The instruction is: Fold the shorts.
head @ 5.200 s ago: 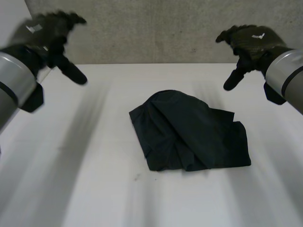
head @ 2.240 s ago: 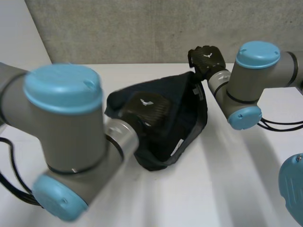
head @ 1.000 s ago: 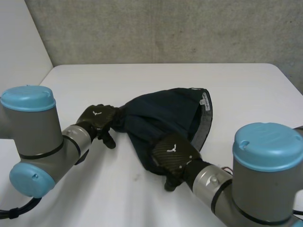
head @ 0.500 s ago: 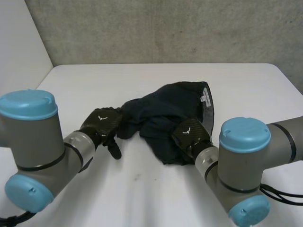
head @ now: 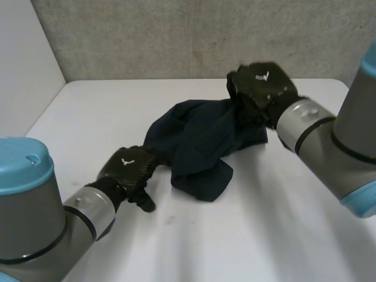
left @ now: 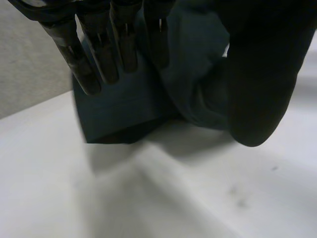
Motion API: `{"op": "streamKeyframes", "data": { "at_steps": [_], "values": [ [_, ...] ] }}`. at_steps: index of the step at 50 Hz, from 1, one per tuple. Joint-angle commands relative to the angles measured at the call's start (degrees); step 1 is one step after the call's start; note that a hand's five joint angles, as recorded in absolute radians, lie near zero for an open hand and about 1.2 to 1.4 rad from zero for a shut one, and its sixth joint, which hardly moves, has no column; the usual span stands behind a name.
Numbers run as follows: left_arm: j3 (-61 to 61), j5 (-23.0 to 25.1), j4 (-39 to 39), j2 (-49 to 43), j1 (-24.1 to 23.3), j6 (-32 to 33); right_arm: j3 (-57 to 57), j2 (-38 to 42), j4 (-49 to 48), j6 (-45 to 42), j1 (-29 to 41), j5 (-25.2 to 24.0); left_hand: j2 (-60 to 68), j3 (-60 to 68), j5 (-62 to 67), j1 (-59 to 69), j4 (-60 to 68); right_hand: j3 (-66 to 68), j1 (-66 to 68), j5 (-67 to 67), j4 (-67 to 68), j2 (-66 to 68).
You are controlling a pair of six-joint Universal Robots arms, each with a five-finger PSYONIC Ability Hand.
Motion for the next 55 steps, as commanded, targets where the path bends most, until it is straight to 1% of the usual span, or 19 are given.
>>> {"op": "streamKeyframes", "data": {
  "at_steps": [1, 7, 12, 14, 17, 20, 26, 31, 32, 35, 36, 39, 42, 46, 47, 50, 51, 54, 55],
  "values": [
    [3.5, -0.5, 0.1, -3.2, -2.8, -9.5, -4.1, -1.7, 2.2, -0.2, 0.8, 0.4, -7.2, -7.2, -7.5, -7.1, -7.4, 13.2, 24.1, 15.4, 11.8, 13.7],
    [9.1, -1.4, -1.0, -9.0, -3.2, -13.7, -3.9, -3.0, 3.2, -0.1, 1.2, 0.5, -7.9, -7.9, -8.2, -7.8, -8.1, 13.2, 24.1, 15.4, 11.8, 13.7],
    [14.2, -4.9, -1.8, -12.9, -3.2, -17.9, -3.0, -4.3, 3.3, -0.1, 2.2, 0.5, -7.8, -7.7, -8.0, -7.6, -7.9, 13.2, 24.1, 15.4, 11.8, 13.7],
    [15.8, -5.4, -1.9, -14.2, -3.2, -19.4, -2.5, -4.4, 3.3, -0.1, 2.3, 0.5, -7.6, -7.5, -7.8, -7.5, -7.7, 13.2, 24.1, 15.4, 11.8, 13.7],
    [18.3, -5.4, -3.4, -16.4, -3.5, -22.5, -1.5, -4.6, 3.2, -0.4, 2.3, 0.5, -7.4, -7.4, -7.7, -7.3, -7.6, 13.2, 24.1, 15.4, 11.8, 13.7],
    [20.6, -5.0, -7.0, -18.6, -4.3, -24.8, -1.0, -4.4, 3.2, -0.5, 2.2, 0.5, -7.3, -7.2, -7.5, -7.1, -7.4, 13.2, 24.1, 15.4, 11.8, 13.7],
    [23.9, -3.3, -11.1, -21.8, -4.3, -27.2, 0.4, -4.5, 3.2, -0.5, 2.2, 0.5, -3.6, -3.5, -3.8, -3.4, -3.7, 13.2, 24.1, 15.4, 11.8, 13.7],
    [27.8, -3.6, -11.3, -25.3, -4.1, -27.5, 1.3, -5.6, 3.1, -0.5, 2.2, 0.5, 6.5, 6.6, 6.3, 6.6, 6.4, 13.2, 24.1, 15.4, 11.8, 13.7],
    [29.6, -4.0, -11.4, -27.0, -4.1, -27.4, 1.4, -5.8, 3.1, -0.5, 2.1, 0.5, 17.4, 17.4, 17.1, 17.5, 17.2, 13.2, 24.1, 15.4, 11.8, 13.7],
    [32.3, -4.7, -11.4, -29.3, -4.0, -27.3, 1.8, -6.4, 3.1, -0.6, 1.8, 0.4, 37.6, 37.6, 37.3, 37.7, 37.4, 13.2, 24.1, 15.4, 11.8, 13.7],
    [33.9, -5.4, -11.5, -30.1, -3.8, -27.1, 1.9, -6.4, 3.0, -0.6, 1.6, 0.4, 56.1, 56.2, 55.9, 56.2, 56.0, 13.2, 24.1, 15.4, 11.8, 13.7],
    [36.9, -6.7, -12.3, -30.2, -3.6, -26.1, 2.3, -6.3, 3.1, -0.9, 1.3, 0.2, 56.3, 56.4, 56.1, 56.4, 56.2, 13.2, 24.1, 15.4, 11.8, 13.7],
    [37.3, -6.9, -13.3, -29.3, -3.6, -25.3, 2.8, -6.0, 3.1, -1.0, 1.1, 0.2, 56.3, 56.4, 56.1, 56.4, 56.2, 13.2, 24.1, 15.4, 11.8, 13.7],
    [36.6, -6.8, -15.1, -23.0, -3.6, -19.5, 3.6, -5.0, 3.4, -1.3, 0.6, 0.2, 56.3, 56.4, 56.1, 56.4, 56.2, 13.2, 24.1, 15.4, 11.8, 13.7],
    [35.9, -6.8, -15.9, -20.4, -3.4, -15.1, 4.3, -4.2, 3.4, -1.7, 0.0, 0.2, 56.3, 56.4, 56.1, 56.4, 56.2, 13.2, 24.1, 15.4, 11.8, 13.7],
    [34.5, -6.9, -16.6, -17.7, -3.3, -7.3, 5.1, -2.2, 3.7, -2.9, -1.6, 0.2, 56.3, 56.4, 56.1, 56.4, 56.2, 13.2, 24.1, 15.4, 11.8, 13.7],
    [33.4, -6.9, -16.7, -16.6, -3.6, -1.5, 5.7, -0.8, 4.1, -3.2, -2.8, 0.0, 56.3, 56.4, 56.1, 56.4, 56.2, 13.2, 24.1, 15.4, 11.8, 13.7],
    [31.9, -7.4, -16.9, -16.2, -3.9, 6.8, 5.9, 0.9, 6.0, -2.5, -3.8, -0.3, 56.3, 56.4, 56.1, 56.4, 56.2, 13.2, 24.1, 15.4, 11.8, 13.7],
    [31.0, -7.6, -16.7, -16.4, -3.9, 11.1, 5.8, 2.6, 8.1, -1.1, -4.1, -0.5, 56.3, 56.4, 56.1, 56.4, 56.2, 12.1, 23.0, 14.3, 10.7, 12.6]
  ]
}}
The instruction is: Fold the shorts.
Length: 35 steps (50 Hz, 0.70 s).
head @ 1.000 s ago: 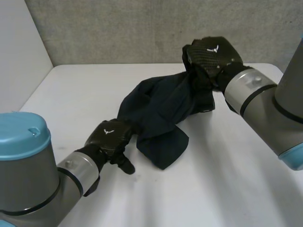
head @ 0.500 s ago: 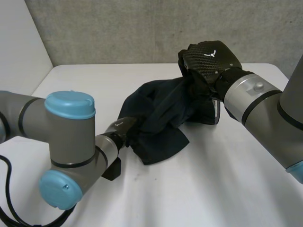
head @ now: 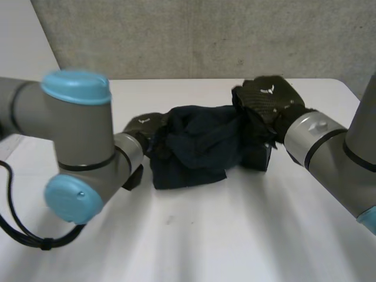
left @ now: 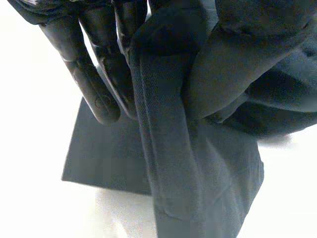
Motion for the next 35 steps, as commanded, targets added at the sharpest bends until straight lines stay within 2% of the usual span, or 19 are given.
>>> {"op": "streamKeyframes", "data": {
  "at_steps": [1, 4, 9, 15, 19, 28, 35],
  "values": [
    [-4.6, -0.9, -0.8, 3.5, -0.5, 23.8, 0.8, 6.8, 5.4, 2.2, -3.4, -0.8, 11.9, 12.1, 14.7, 14.4, 11.8, 5.0, 16.5, 7.8, 4.2, 5.6],
    [-4.9, -2.1, -0.7, 3.4, -1.9, 26.2, -0.1, 11.0, 8.9, 6.9, -4.1, -1.3, 11.9, 12.1, 14.7, 14.4, 11.8, -21.4, -9.8, -18.6, -22.2, -20.7],
    [-3.9, -3.4, -0.7, 2.8, -2.9, 23.9, 3.5, 9.9, 8.4, 10.3, -5.2, -1.3, 11.9, 12.1, 14.7, 14.4, 11.8, -37.0, -25.4, -34.2, -37.8, -36.3],
    [-1.2, -3.6, -0.7, 2.4, -3.4, 23.1, 13.5, 1.4, 2.7, 11.0, -5.1, -2.4, 11.9, 12.1, 14.7, 14.4, 11.8, -43.5, -32.0, -40.7, -44.3, -42.8],
    [0.5, -3.6, -0.7, 1.3, -3.5, 23.0, 18.8, 0.2, 0.4, 11.3, -5.0, -2.5, 11.9, 12.1, 14.7, 14.4, 11.8, -46.4, -34.8, -43.6, -47.2, -45.7],
    [2.0, -3.6, -0.7, 0.2, -4.0, 23.0, 24.2, 0.3, -7.4, 15.0, -4.2, -2.1, 11.9, 12.1, 14.7, 14.4, 11.8, -50.3, -38.7, -47.5, -51.1, -49.6],
    [3.5, -4.6, -0.8, -0.6, -4.2, 22.3, 24.0, 5.3, -11.9, 16.4, -0.7, -1.8, 11.9, 12.1, 14.7, 14.4, 11.8, -50.4, -38.9, -47.7, -51.2, -49.8]
  ]
}}
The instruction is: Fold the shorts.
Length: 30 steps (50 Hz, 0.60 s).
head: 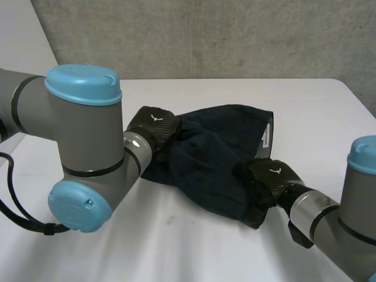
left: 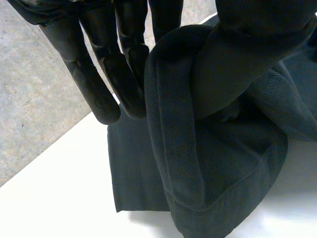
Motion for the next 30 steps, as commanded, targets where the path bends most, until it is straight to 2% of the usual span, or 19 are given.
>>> {"op": "streamKeyframes", "data": {
  "at_steps": [1, 9, 11, 14, 15, 16, 18, 22, 23, 26, 27, 30],
  "values": [
    [1.5, -1.2, -0.1, -0.7, -0.3, -1.1, -0.3, 5.2, -5.9, 1.8, 3.9, 0.6, 11.8, 12.0, 14.7, 14.4, 11.6, -0.6, 0.7, -1.4, -0.9, -1.8],
    [4.1, -1.5, -1.9, -0.4, -0.1, -7.1, -1.9, 11.0, -14.0, 1.2, 8.2, 6.7, 11.8, 12.0, 14.7, 14.4, 11.6, 0.8, 2.0, -0.1, 0.4, -0.5],
    [4.9, -1.5, -2.7, -0.3, -0.1, -8.2, -3.4, 12.6, -14.2, 1.2, 9.1, 8.6, 11.8, 12.0, 14.7, 14.4, 11.6, 5.8, 7.0, 4.9, 5.4, 4.5],
    [5.2, -1.5, -3.3, -0.1, -0.1, -8.6, -4.6, 13.2, -14.5, 0.9, 9.9, 10.4, 11.8, 12.0, 14.7, 14.4, 11.6, 24.9, 26.2, 24.0, 24.6, 23.7],
    [5.2, -1.5, -3.7, 0.1, -0.1, -8.6, -5.5, 12.9, -14.2, 0.8, 9.9, 11.7, 11.8, 12.0, 14.7, 14.4, 11.6, 58.5, 59.7, 57.6, 58.1, 57.2],
    [5.2, -1.4, -3.9, 0.2, -0.1, -8.5, -6.1, 12.6, -14.0, 0.6, 9.8, 12.1, 11.8, 12.0, 14.7, 14.4, 11.6, 62.4, 63.7, 61.5, 62.1, 61.2],
    [5.2, -1.5, -4.7, 0.4, -0.1, -8.2, -7.0, 11.9, -13.7, -0.1, 9.5, 12.3, 11.8, 12.0, 14.7, 14.4, 11.6, 62.4, 63.7, 61.6, 62.1, 61.2],
    [4.9, -1.5, -7.5, 3.2, 0.3, -7.5, -9.0, 3.5, -11.5, -7.8, 9.1, 10.6, 11.8, 12.0, 14.7, 14.4, 11.6, 62.4, 63.7, 61.6, 62.1, 61.2],
    [4.7, -1.4, -8.6, 5.0, 0.5, -7.0, -10.4, -0.6, -8.5, -13.3, 8.5, 9.1, 11.8, 12.0, 14.7, 14.4, 11.6, 62.4, 63.7, 61.6, 62.1, 61.2],
    [4.7, -1.3, -10.0, 7.7, 0.8, -4.6, -13.1, -5.3, -2.2, -22.4, 6.7, 7.0, 11.8, 12.0, 14.7, 14.4, 11.6, 62.4, 63.7, 61.6, 62.1, 61.2],
    [4.7, -1.2, -11.0, 9.7, 1.0, -1.8, -14.9, -6.9, 2.0, -27.7, 5.2, 6.5, 11.8, 12.0, 14.7, 14.4, 11.6, 62.4, 63.7, 61.6, 62.1, 61.2],
    [4.6, -0.9, -12.0, 12.6, 1.1, 2.9, -18.6, -7.7, 7.7, -33.4, 3.7, 6.8, 11.8, 12.0, 14.7, 14.4, 11.6, 62.4, 63.7, 61.6, 62.1, 61.2]
  ]
}}
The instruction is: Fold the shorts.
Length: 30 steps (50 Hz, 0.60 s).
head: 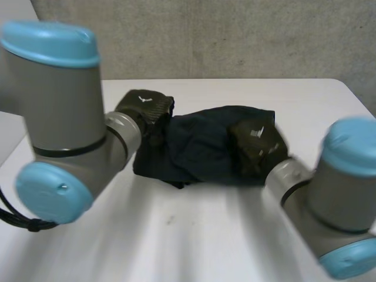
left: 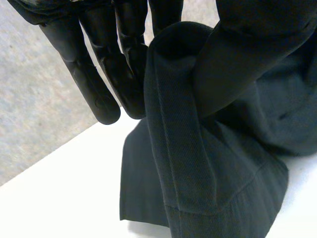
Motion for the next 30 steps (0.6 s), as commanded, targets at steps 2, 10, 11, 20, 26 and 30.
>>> {"op": "streamKeyframes", "data": {
  "at_steps": [2, 10, 11, 20, 26, 30],
  "values": [
    [-0.6, 0.4, -3.8, 9.5, 0.5, 13.4, -11.4, -8.4, 19.8, -20.3, -4.8, -1.7, 11.6, 11.8, 14.7, 14.4, 11.5, 13.4, 23.9, 15.4, 12.4, 12.8],
    [-5.7, -0.4, -3.2, 8.2, 0.4, 22.6, -16.7, -4.8, 28.3, -20.7, -4.8, -1.9, 11.6, 11.8, 14.7, 14.4, 11.5, 13.4, 23.9, 15.4, 12.4, 12.8],
    [-6.1, -0.4, -3.1, 7.3, 0.4, 23.2, -16.9, -3.5, 28.6, -21.0, -4.8, -1.9, 11.6, 11.8, 14.7, 14.4, 11.5, 13.4, 23.9, 15.4, 12.4, 12.8],
    [-1.7, -3.7, 7.3, -6.1, 1.0, 25.4, -23.1, 8.9, 28.1, -21.8, -4.4, -1.9, 11.6, 11.8, 14.7, 14.4, 11.5, 13.4, 23.9, 15.4, 12.4, 12.8],
    [12.9, -4.0, 18.7, -13.3, 1.9, 30.8, -33.2, 13.4, 19.9, -21.6, -4.3, -1.3, 11.6, 11.8, 14.7, 14.4, 11.5, 13.4, 23.9, 15.4, 12.4, 12.8],
    [23.8, -3.9, 32.1, -13.5, 2.5, 37.7, -41.3, 13.1, 6.7, -21.2, -4.4, -1.2, 11.6, 11.8, 14.7, 14.4, 11.5, 13.4, 23.9, 15.4, 12.4, 12.8]
  ]
}}
